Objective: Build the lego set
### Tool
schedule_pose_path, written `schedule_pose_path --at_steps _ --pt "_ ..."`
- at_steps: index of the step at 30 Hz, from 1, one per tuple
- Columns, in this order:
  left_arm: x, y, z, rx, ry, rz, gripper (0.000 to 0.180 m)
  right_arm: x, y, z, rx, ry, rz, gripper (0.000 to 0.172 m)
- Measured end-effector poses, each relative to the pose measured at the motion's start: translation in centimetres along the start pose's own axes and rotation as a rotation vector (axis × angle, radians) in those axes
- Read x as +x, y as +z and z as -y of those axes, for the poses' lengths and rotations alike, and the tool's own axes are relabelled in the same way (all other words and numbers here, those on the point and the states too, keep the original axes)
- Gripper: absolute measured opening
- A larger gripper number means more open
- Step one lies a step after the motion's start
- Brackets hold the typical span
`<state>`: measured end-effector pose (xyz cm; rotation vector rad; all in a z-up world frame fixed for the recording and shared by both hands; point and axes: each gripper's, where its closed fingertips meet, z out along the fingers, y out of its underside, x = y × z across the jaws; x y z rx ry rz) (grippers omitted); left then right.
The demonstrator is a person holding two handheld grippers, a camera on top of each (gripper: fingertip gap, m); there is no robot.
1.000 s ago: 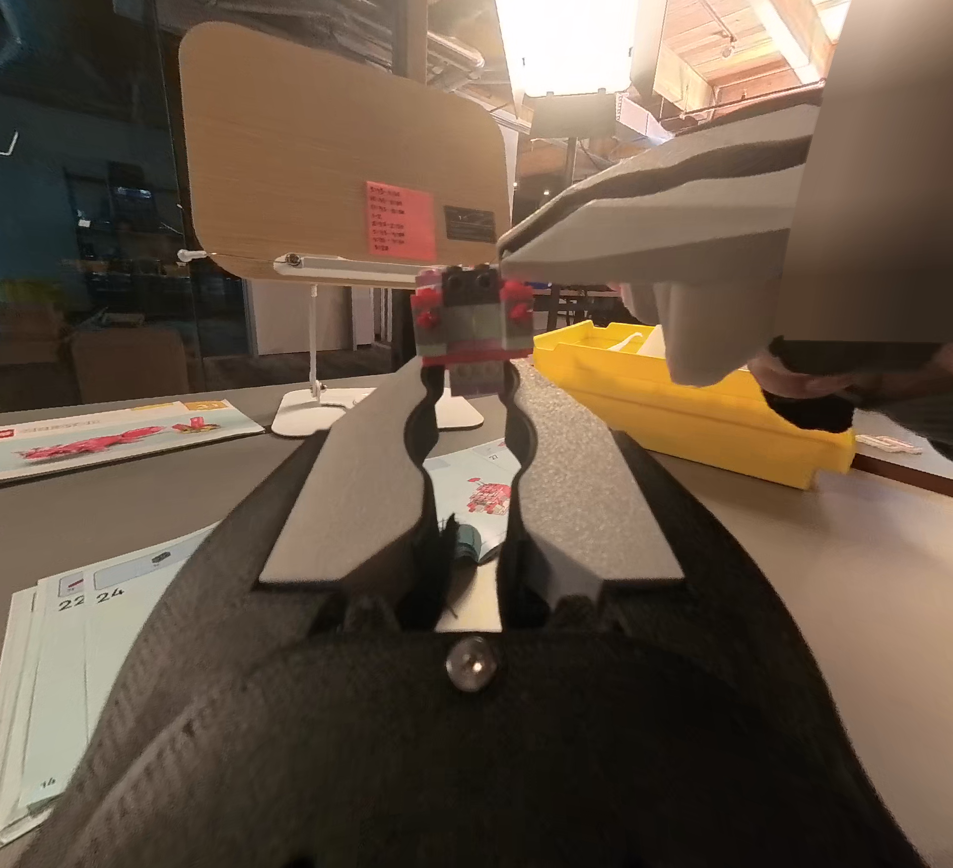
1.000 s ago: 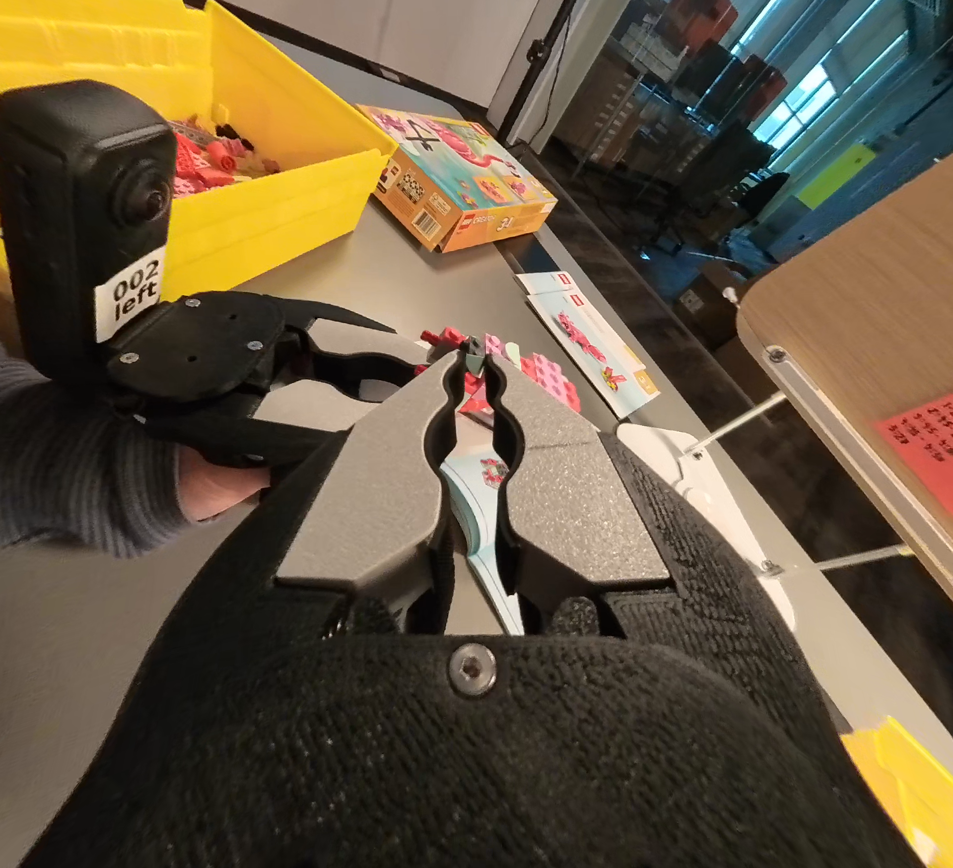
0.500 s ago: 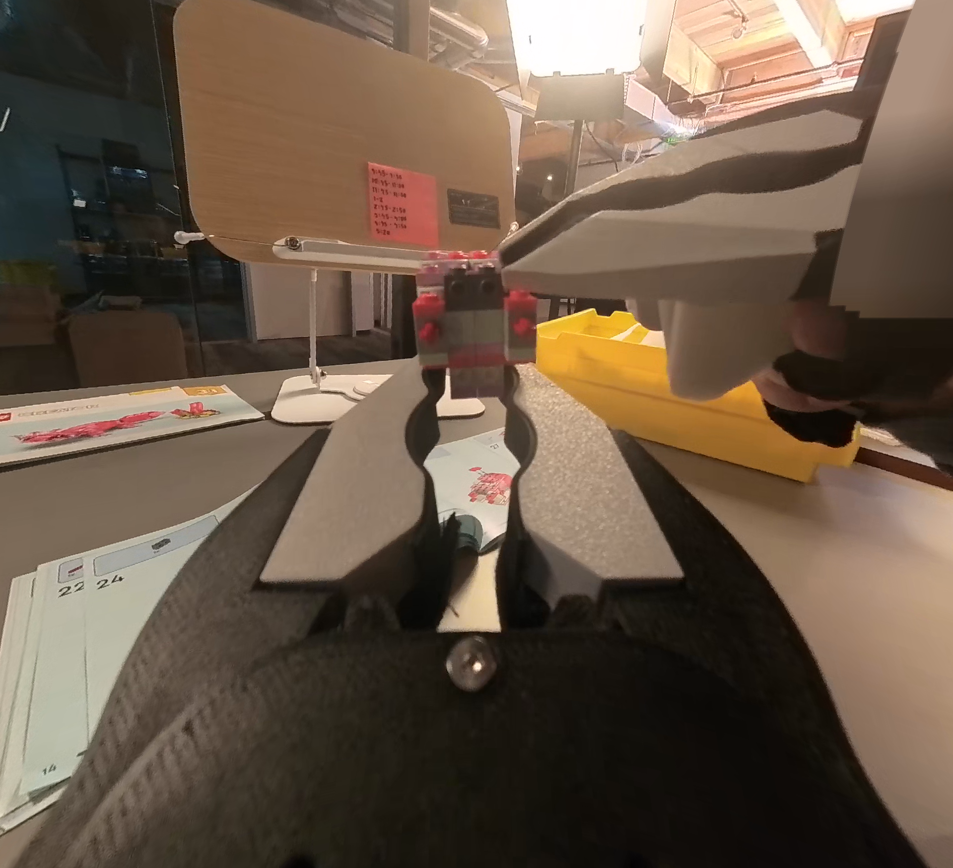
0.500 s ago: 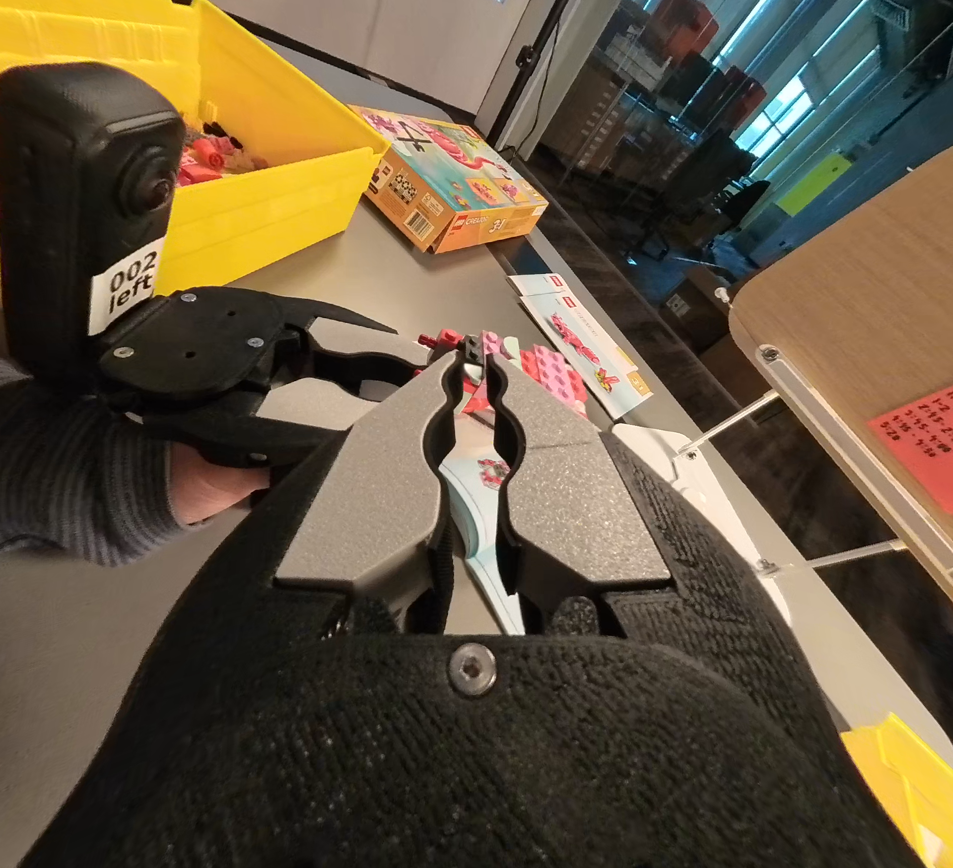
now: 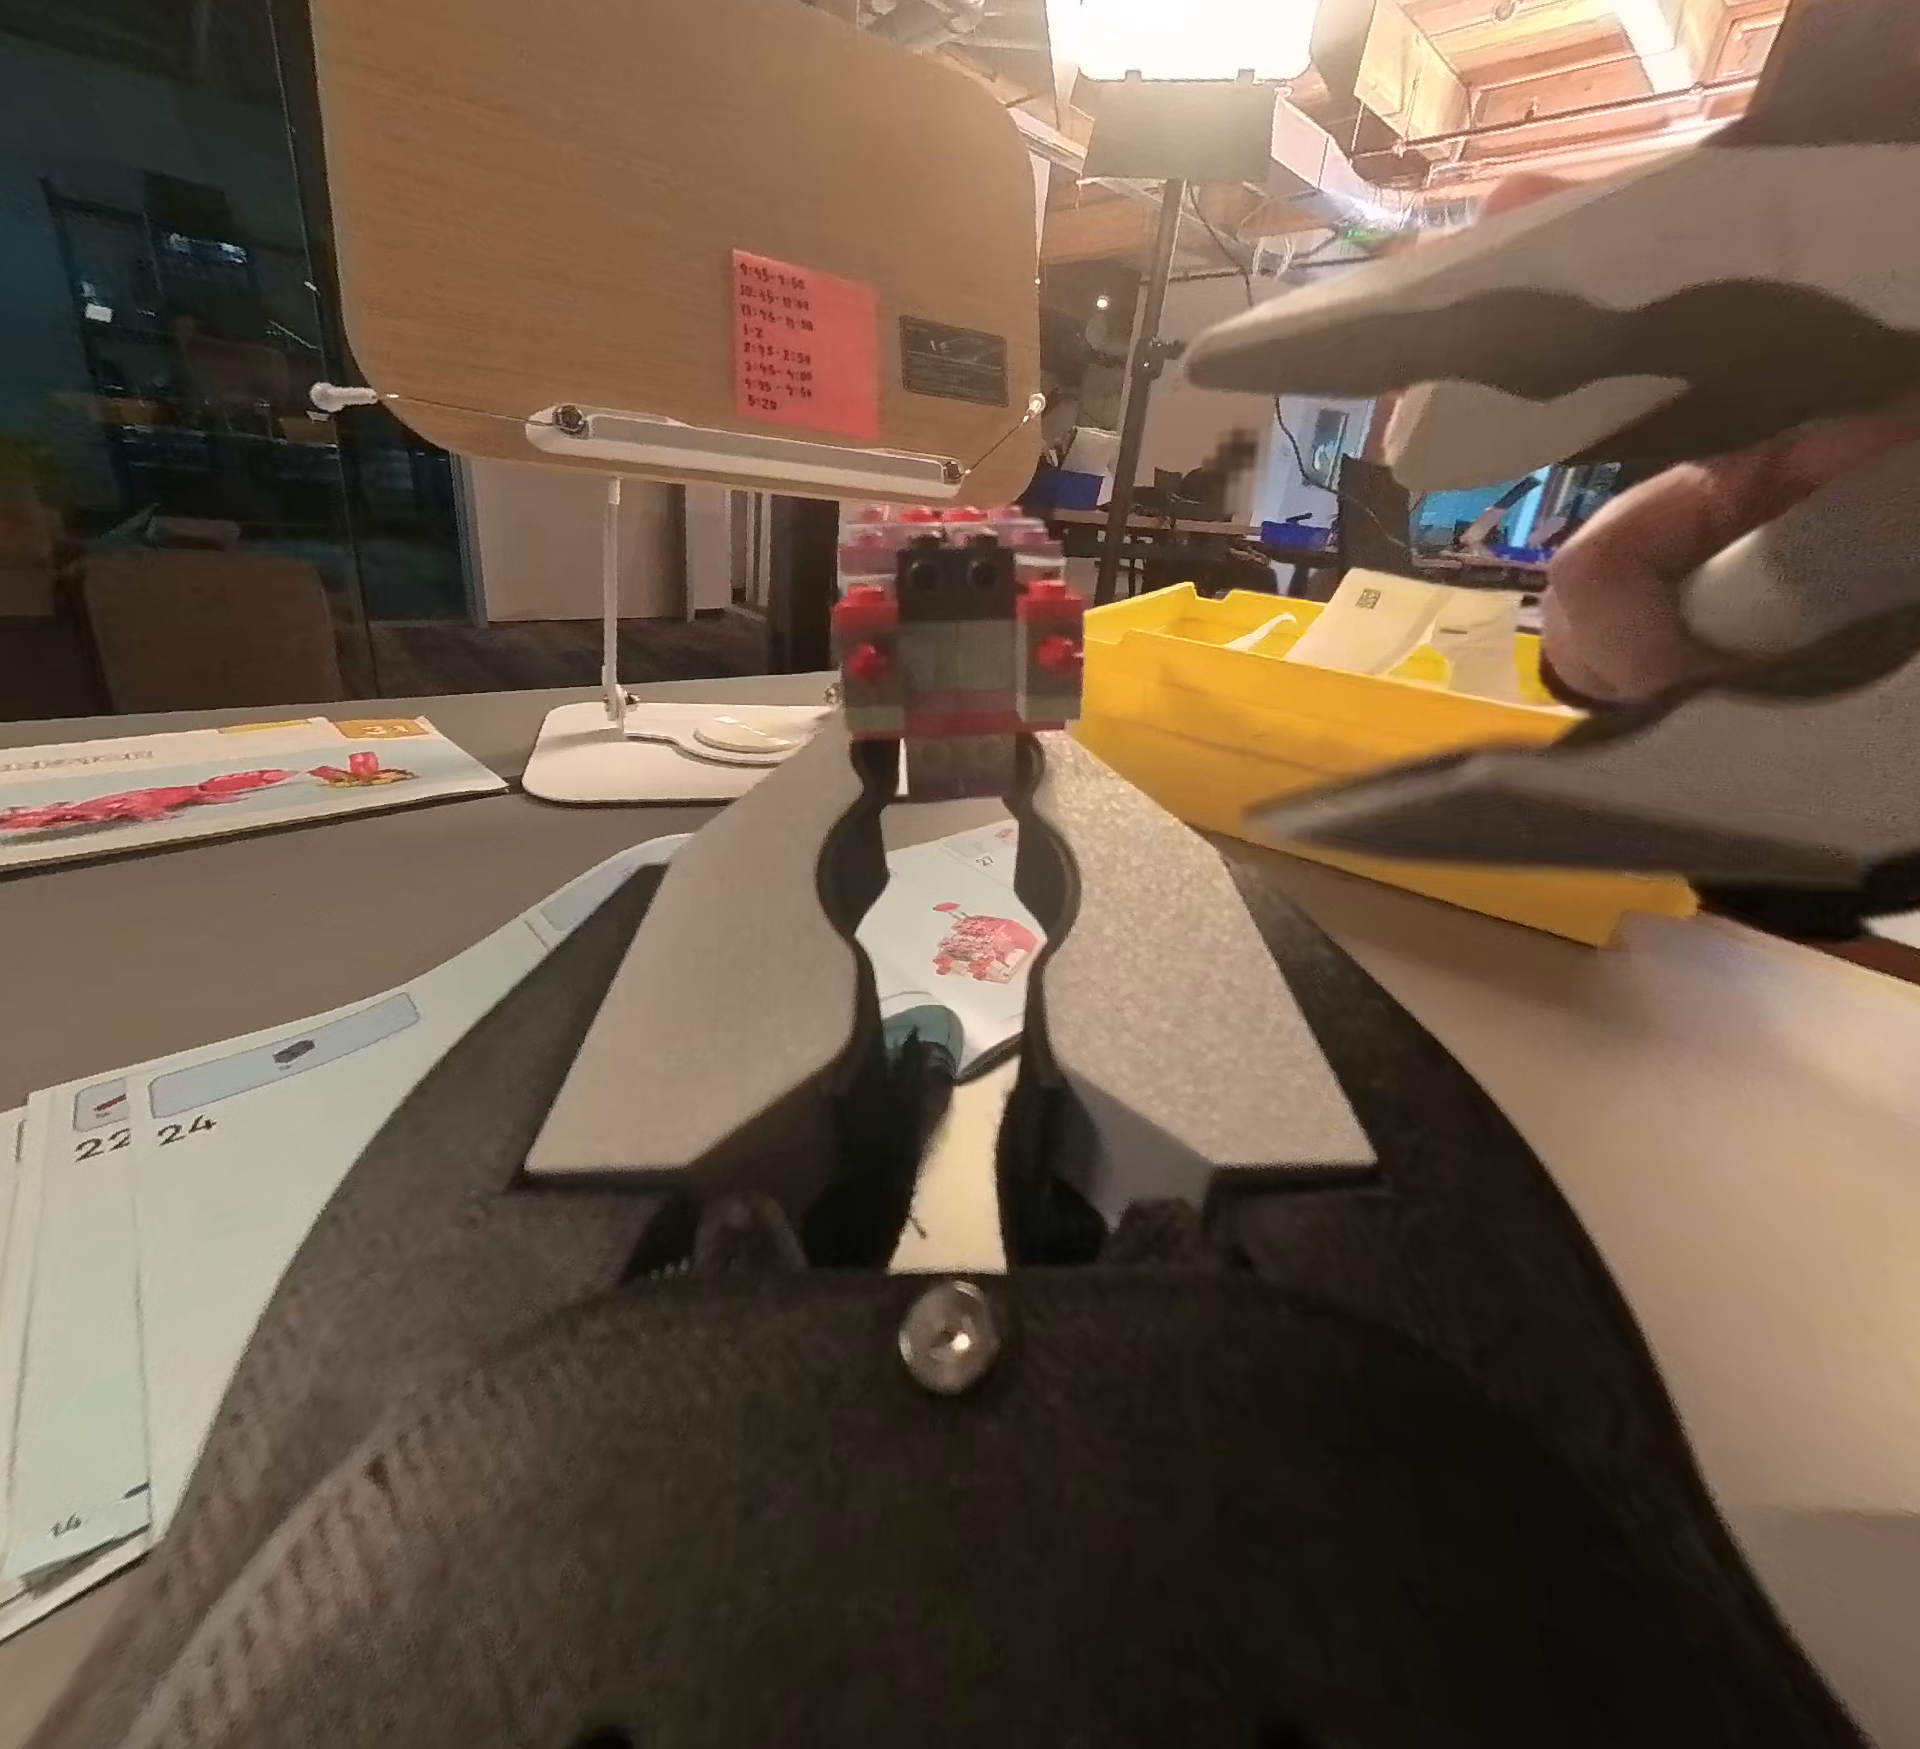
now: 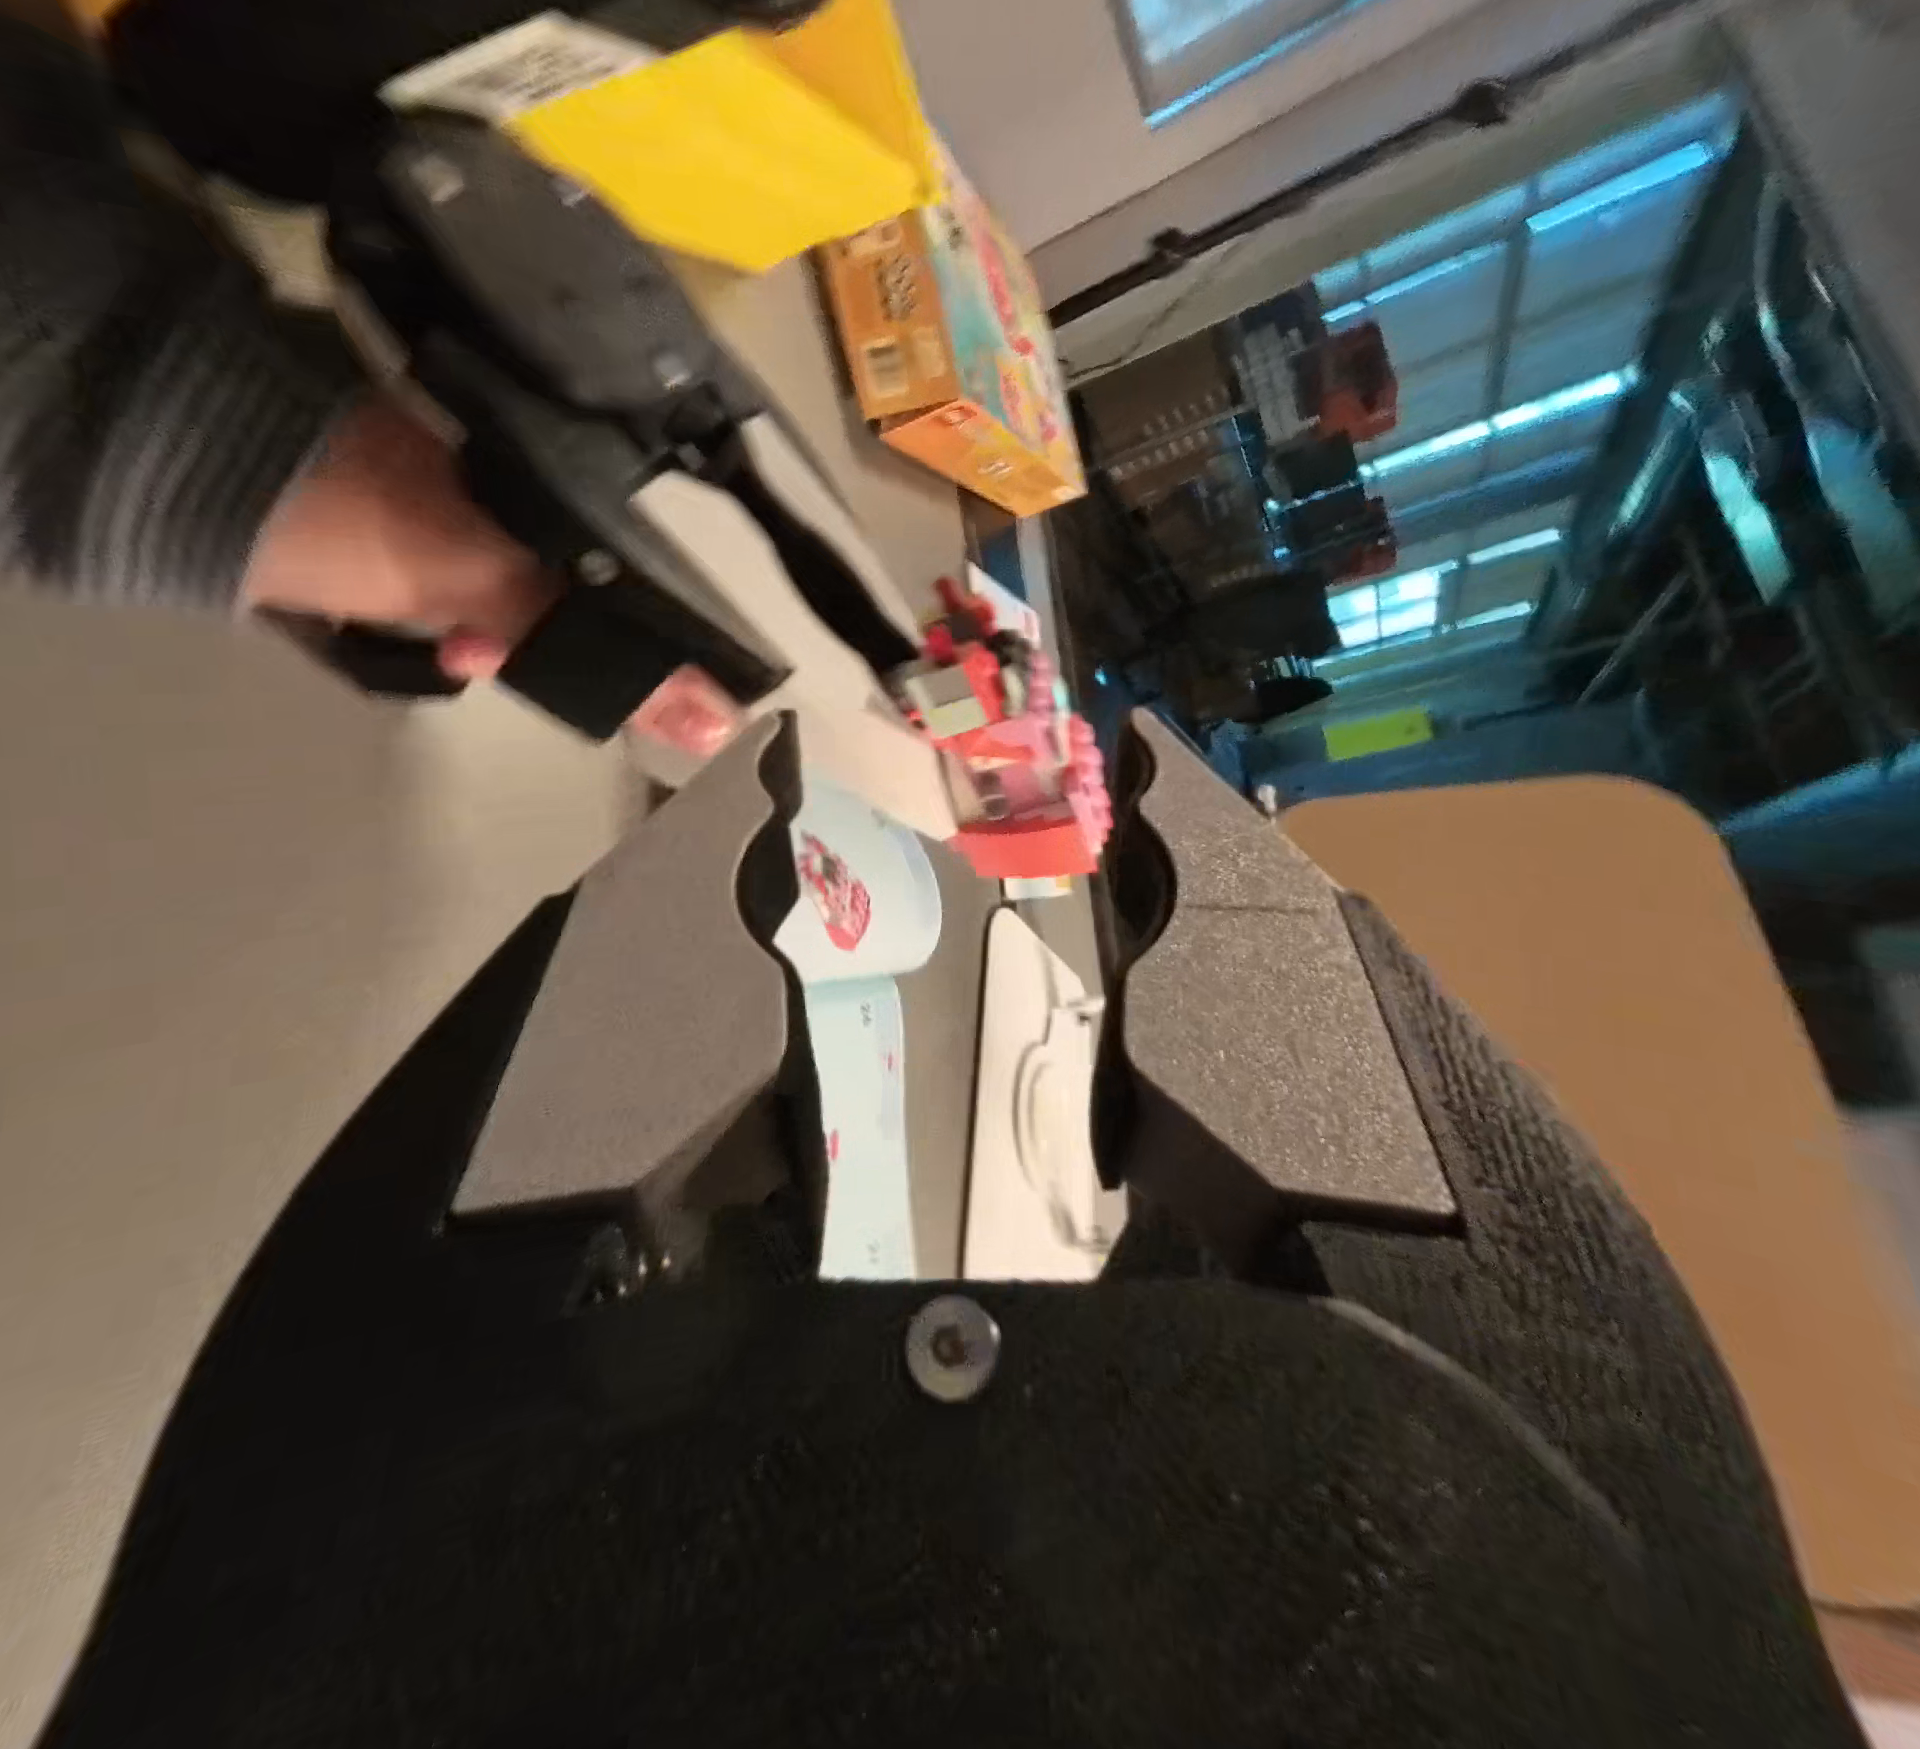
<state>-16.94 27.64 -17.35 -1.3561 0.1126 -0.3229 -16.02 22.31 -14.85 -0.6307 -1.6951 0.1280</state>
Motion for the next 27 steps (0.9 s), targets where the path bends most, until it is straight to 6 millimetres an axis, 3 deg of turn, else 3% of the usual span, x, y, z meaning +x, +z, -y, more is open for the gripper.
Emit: schedule_pose_path --at_steps 2,5,27 --pt "0.1 0.0 -0.1 -0.01 -0.002 -0.007 0.018 -1.3 0.3 -0.3 -0.024 -0.087 0.058 0.064" --pt "0.3 0.1 -0.4 -0.031 0.001 -0.019 0.018 -2.3 0.7 -0.3 -0.033 -0.08 0.124 0.069" --pt "0.8 0.3 -1.5 -0.115 0.021 -0.031 0.016 -3.3 0.7 -1.8 -0.118 0.006 0.254 0.07"
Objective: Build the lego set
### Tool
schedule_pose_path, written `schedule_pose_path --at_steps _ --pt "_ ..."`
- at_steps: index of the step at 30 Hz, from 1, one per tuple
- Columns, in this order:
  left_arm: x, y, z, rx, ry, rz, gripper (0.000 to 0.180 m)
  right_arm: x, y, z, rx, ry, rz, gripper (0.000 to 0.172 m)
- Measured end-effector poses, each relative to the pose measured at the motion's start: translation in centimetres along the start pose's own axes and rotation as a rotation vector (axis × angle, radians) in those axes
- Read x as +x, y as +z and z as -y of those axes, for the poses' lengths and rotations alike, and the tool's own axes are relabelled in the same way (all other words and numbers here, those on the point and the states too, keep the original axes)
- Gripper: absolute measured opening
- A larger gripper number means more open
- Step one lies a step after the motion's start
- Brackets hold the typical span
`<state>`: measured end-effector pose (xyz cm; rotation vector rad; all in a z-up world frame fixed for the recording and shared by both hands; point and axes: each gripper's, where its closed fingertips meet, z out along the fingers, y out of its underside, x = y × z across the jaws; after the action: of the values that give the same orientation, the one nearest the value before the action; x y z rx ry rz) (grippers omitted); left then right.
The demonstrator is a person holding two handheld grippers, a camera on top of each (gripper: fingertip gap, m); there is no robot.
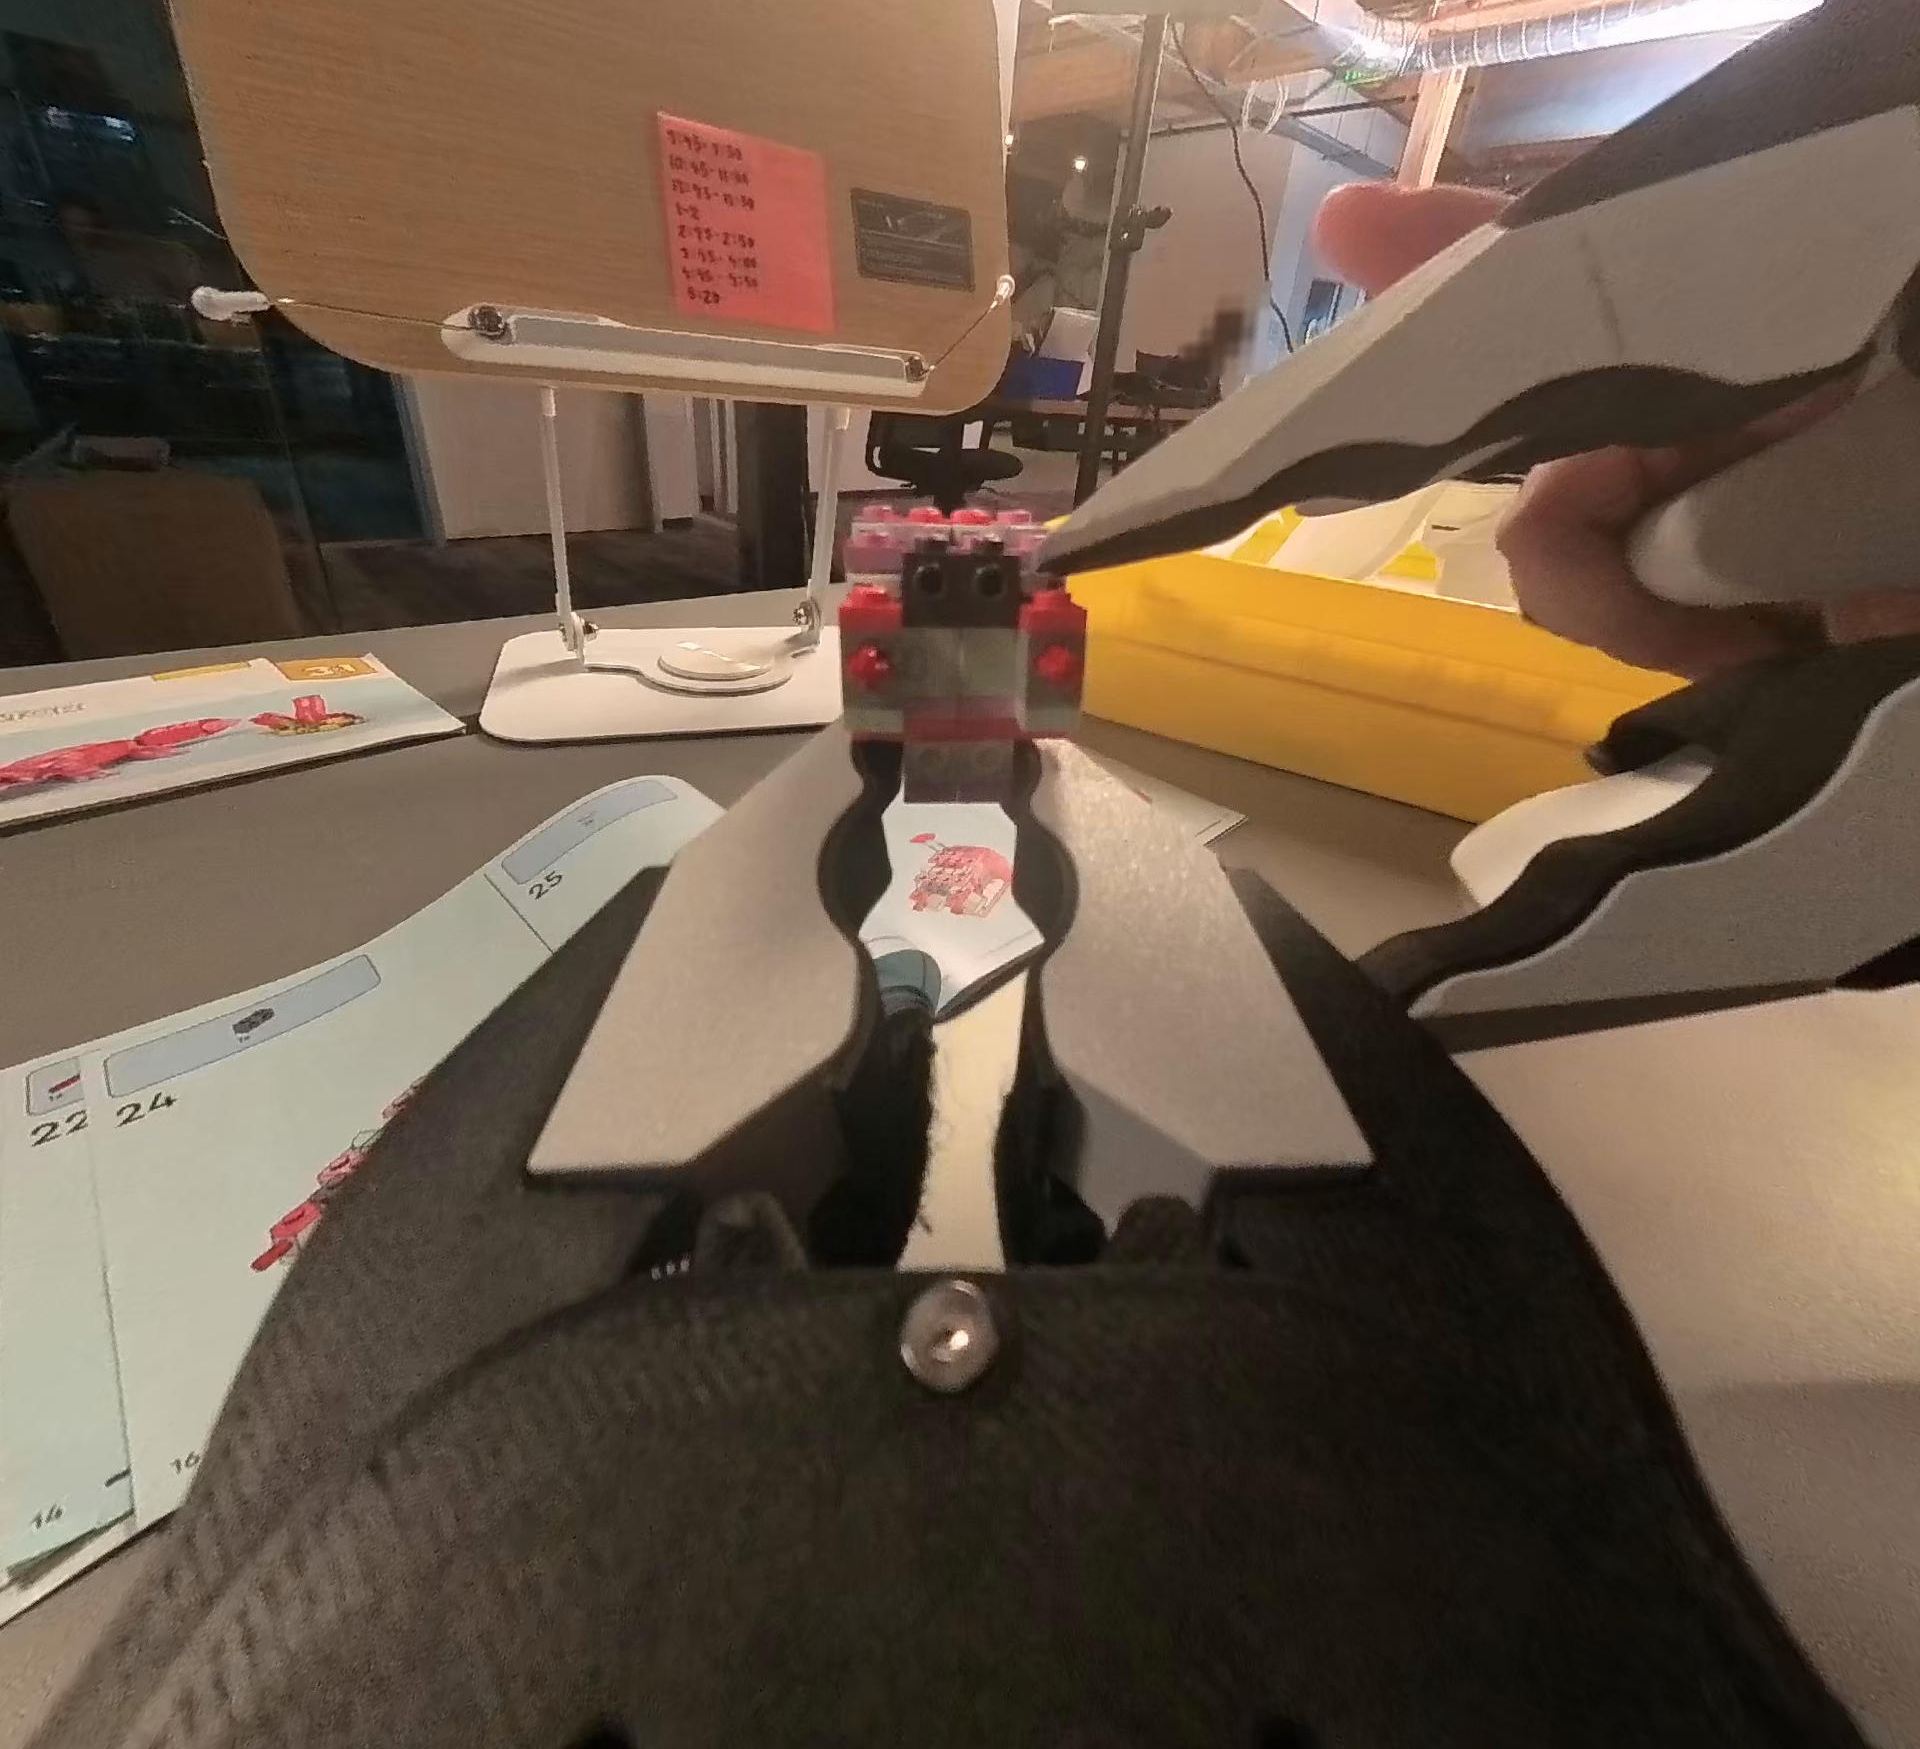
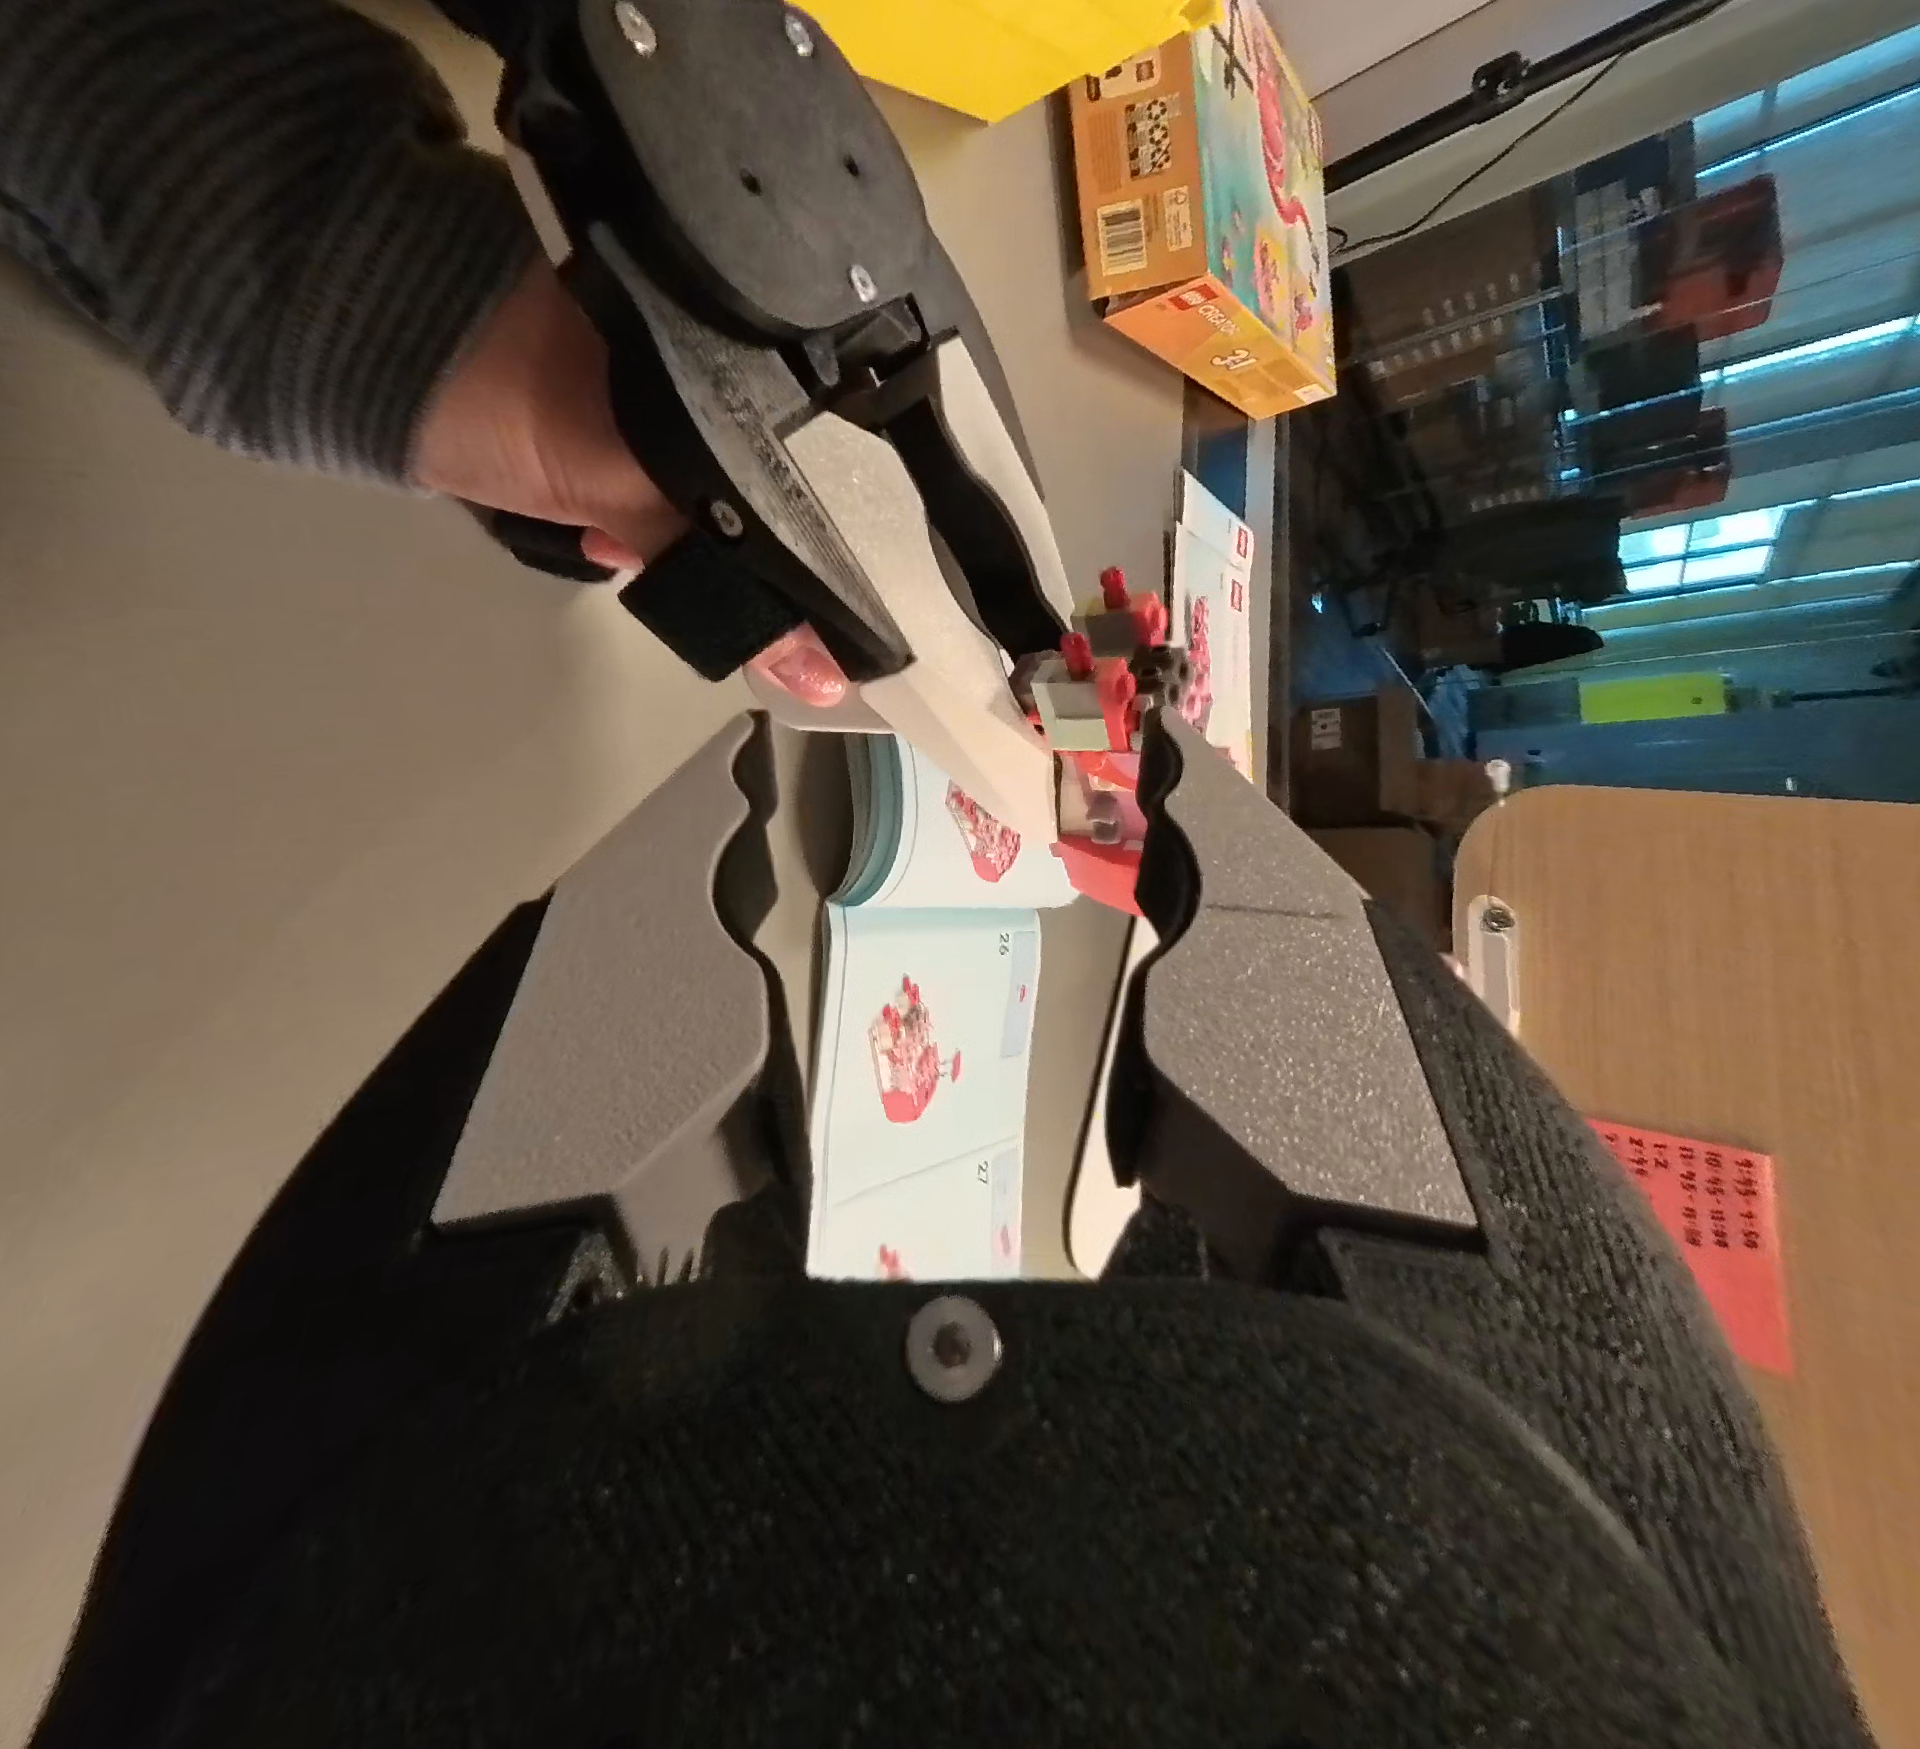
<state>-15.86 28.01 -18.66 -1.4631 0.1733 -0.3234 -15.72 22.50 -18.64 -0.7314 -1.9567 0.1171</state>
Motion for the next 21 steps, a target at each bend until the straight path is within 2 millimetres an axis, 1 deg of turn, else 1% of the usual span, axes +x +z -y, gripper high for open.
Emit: schedule_pose_path --at_steps 4,9,13,17,18,21 --pt "0.0 0.1 -0.3 -0.021 0.001 0.0 0.016 -0.1 0.1 -0.5 -0.043 -0.072 -0.008 0.069" --pt "0.1 0.2 -0.4 -0.029 -0.031 -0.027 0.016 0.0 0.2 -0.6 -0.05 -0.09 -0.011 0.069" --pt "0.6 0.4 -0.7 -0.054 -0.142 -0.109 0.016 0.1 0.5 -1.1 -0.037 -0.136 -0.036 0.069" --pt "1.3 0.7 -1.7 -0.131 -0.266 -0.178 0.017 0.1 0.8 -2.0 -0.054 -0.164 -0.054 0.064" --pt "1.4 0.7 -1.8 -0.144 -0.276 -0.185 0.017 0.2 0.7 -2.1 -0.05 -0.159 -0.06 0.061" --pt "1.8 0.8 -2.2 -0.171 -0.297 -0.2 0.017 0.5 0.5 -2.0 -0.004 -0.089 -0.076 0.062"
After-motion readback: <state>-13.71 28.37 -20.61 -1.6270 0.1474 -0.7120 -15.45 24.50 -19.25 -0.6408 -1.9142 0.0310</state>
